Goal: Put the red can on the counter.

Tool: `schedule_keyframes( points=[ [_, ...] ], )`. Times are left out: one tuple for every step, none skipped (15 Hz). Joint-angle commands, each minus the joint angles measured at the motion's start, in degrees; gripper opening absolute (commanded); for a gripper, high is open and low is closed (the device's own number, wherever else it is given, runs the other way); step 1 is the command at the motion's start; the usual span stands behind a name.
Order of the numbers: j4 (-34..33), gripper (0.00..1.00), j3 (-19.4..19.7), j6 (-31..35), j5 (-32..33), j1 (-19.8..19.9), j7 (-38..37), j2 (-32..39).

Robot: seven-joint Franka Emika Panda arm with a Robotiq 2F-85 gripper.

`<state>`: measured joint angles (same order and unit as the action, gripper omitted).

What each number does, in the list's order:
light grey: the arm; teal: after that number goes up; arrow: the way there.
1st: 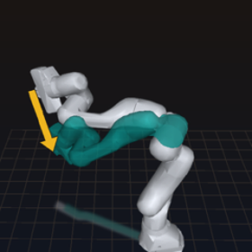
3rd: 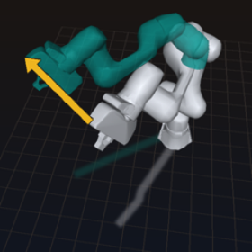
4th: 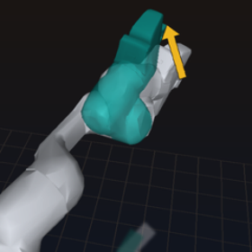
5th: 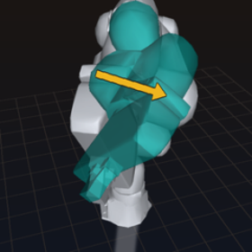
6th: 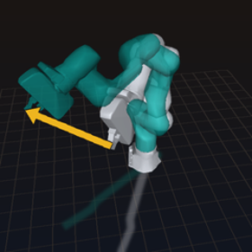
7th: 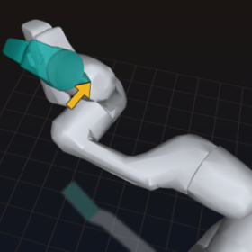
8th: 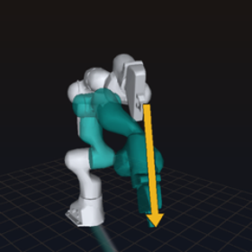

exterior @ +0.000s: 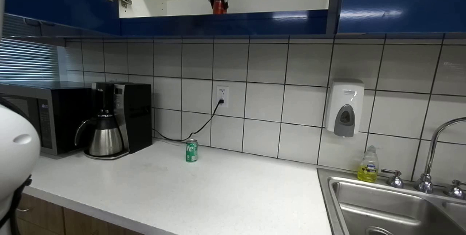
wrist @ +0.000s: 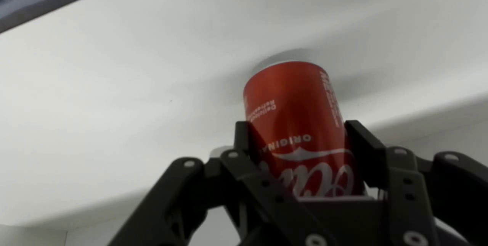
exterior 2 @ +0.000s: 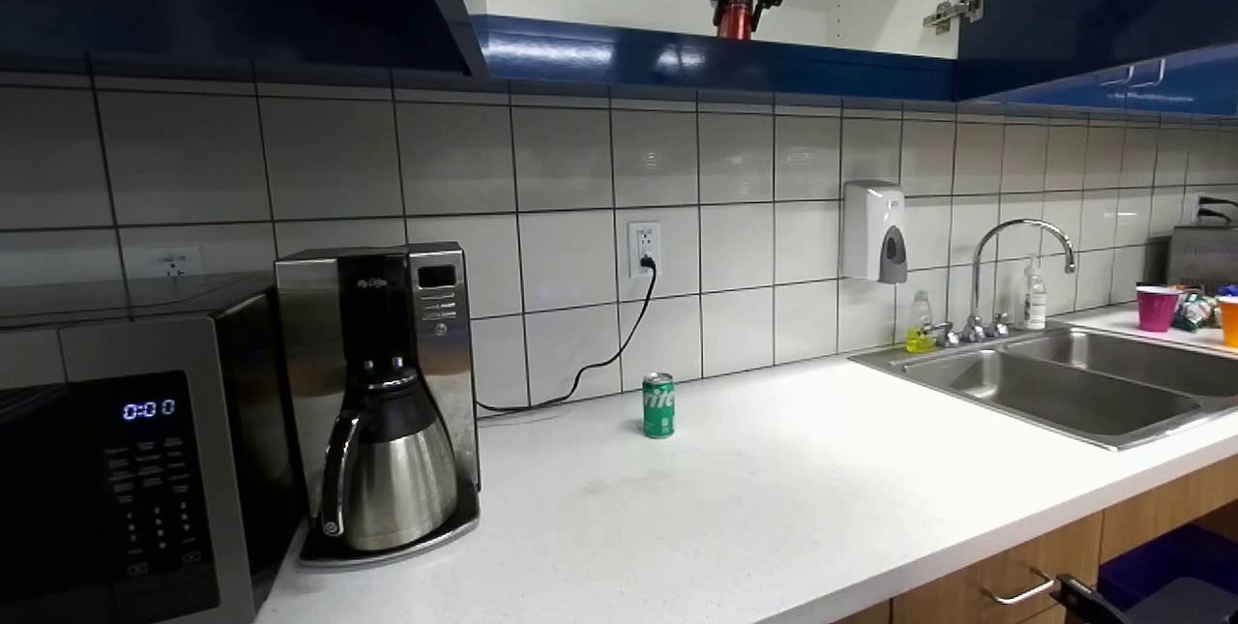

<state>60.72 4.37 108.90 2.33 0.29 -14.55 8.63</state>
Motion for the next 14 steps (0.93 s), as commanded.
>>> schedule_keyframes(
  points=[
    [-0.11, 0.39, -0.12, -1.73, 1.58, -0.96, -1.19, -2.27],
    [0.23, 0.39, -0.06, -1.75, 1.57, -1.07, -1.16, -2.91],
    [0.50, 0.39, -0.03, -1.82, 1.60, -1.14, -1.15, -3.51],
    [1.02, 0.39, -0.02, -2.01, 1.75, -1.22, -1.22, -4.41],
    [1.68, 0.39, -0.01, -2.24, 1.82, -1.21, -1.15, -5.37],
    [2.27, 0.39, -0.03, -2.50, 1.96, -1.21, -1.18, -6.23],
    [3.32, 0.39, -0.07, -2.76, 2.15, -1.22, -1.10, -7.36],
    [4.44, 0.39, -0.11, -2.99, 2.39, -1.22, -1.12, -8.52],
    [5.69, 0.39, -0.18, -3.20, 2.65, -1.23, -1.16, -9.69],
    [7.66, 0.39, -0.27, -3.22, 2.97, -1.25, -1.12, -11.29],
    [9.68, 0.39, -0.35, -3.16, 3.09, -1.24, -1.03, -12.84],
    [11.92, 0.39, -0.45, -3.03, 3.15, -1.28, -0.95, -14.46],
    [14.41, 0.39, -0.59, -2.71, 3.18, -1.38, -0.90, -16.16],
    [17.40, 0.39, -0.71, -2.22, 2.94, -1.49, -0.72, -18.09]
  ],
)
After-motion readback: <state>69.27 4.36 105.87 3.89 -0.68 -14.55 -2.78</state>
